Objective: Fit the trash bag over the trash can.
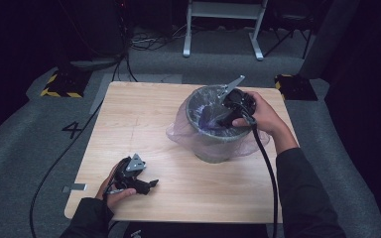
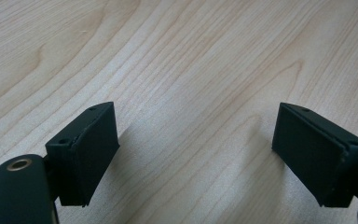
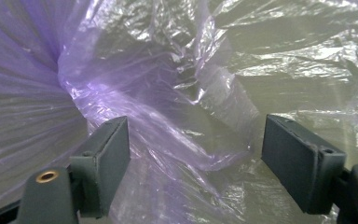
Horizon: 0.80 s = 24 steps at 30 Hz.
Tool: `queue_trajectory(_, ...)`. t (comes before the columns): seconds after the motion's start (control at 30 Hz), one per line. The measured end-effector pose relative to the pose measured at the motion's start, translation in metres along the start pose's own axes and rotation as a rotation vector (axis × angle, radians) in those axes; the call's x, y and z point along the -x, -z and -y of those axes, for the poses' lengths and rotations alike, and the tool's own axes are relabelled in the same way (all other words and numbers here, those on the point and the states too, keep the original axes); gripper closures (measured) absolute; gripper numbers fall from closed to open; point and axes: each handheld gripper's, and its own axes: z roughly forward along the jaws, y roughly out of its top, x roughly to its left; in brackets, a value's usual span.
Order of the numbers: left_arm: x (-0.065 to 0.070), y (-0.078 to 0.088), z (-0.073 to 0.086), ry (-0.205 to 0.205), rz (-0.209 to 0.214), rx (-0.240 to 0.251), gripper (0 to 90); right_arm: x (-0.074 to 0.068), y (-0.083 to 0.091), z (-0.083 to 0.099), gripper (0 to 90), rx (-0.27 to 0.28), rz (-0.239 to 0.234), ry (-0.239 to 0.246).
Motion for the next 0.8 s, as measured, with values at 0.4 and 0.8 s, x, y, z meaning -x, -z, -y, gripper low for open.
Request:
queue_trajectory(0.4,0.0,0.0,0.0,0.0,0.0,0.0,13.8,0.0,0.017,0.005,23.2,0.105,0.023,-0.004)
queue_trajectory(0.8,0.0,0.0,0.0,0.0,0.0,0.0,13.8,-0.001,0.036,0.014,21.7,0.268,0.035,-0.053)
